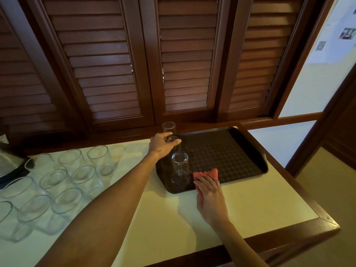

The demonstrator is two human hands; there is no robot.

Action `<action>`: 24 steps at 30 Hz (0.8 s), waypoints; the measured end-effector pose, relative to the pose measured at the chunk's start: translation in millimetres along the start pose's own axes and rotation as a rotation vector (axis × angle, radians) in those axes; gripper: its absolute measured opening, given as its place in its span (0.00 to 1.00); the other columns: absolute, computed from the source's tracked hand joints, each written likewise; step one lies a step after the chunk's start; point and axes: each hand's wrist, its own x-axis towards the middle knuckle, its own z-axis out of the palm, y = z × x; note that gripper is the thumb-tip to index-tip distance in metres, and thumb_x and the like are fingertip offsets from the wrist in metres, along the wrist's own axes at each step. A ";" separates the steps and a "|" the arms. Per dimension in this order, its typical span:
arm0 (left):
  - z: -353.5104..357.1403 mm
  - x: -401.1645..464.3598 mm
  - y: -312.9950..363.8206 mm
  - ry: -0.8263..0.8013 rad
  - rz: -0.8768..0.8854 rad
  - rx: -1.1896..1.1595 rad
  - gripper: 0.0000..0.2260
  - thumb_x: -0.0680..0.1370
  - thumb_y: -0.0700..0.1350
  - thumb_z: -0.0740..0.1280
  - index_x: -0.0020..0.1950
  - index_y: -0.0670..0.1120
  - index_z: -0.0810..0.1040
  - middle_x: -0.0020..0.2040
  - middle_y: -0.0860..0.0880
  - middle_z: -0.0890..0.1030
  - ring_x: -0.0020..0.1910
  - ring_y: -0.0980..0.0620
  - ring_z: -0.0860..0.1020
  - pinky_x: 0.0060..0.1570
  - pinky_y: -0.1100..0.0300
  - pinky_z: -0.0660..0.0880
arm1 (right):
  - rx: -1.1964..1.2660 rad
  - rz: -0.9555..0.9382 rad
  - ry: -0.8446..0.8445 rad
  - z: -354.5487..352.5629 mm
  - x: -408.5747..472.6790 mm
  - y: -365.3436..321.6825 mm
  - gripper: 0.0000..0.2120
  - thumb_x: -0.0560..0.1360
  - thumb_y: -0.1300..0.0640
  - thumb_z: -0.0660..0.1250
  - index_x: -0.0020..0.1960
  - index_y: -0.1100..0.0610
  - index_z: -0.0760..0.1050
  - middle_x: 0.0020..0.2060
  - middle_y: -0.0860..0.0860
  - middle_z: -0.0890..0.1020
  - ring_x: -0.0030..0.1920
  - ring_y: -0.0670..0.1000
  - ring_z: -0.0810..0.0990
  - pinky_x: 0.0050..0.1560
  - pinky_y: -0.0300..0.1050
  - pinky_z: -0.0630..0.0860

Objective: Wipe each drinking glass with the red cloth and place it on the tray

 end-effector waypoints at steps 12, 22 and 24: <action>-85.5 -66.2 -45.8 0.377 -0.055 0.316 0.12 0.80 0.50 0.73 0.61 0.47 0.85 0.59 0.48 0.86 0.60 0.45 0.83 0.61 0.50 0.79 | 0.091 -0.082 0.058 -8.3 2.3 -3.4 0.22 0.71 0.72 0.72 0.61 0.55 0.82 0.63 0.48 0.82 0.67 0.48 0.77 0.75 0.56 0.68; -163.9 -127.9 -93.5 0.152 -0.226 0.903 0.32 0.74 0.63 0.72 0.72 0.47 0.73 0.69 0.43 0.73 0.70 0.39 0.70 0.67 0.45 0.69 | 0.257 -0.287 0.120 8.4 -24.7 -91.3 0.25 0.74 0.74 0.67 0.66 0.54 0.79 0.61 0.47 0.82 0.65 0.54 0.78 0.65 0.56 0.76; -170.4 -132.1 -96.2 0.125 -0.249 0.884 0.34 0.74 0.63 0.72 0.74 0.47 0.71 0.70 0.43 0.73 0.71 0.39 0.69 0.68 0.45 0.68 | 0.251 -0.291 0.116 17.6 -23.5 -102.4 0.26 0.72 0.74 0.69 0.65 0.53 0.79 0.60 0.46 0.83 0.66 0.50 0.77 0.68 0.55 0.75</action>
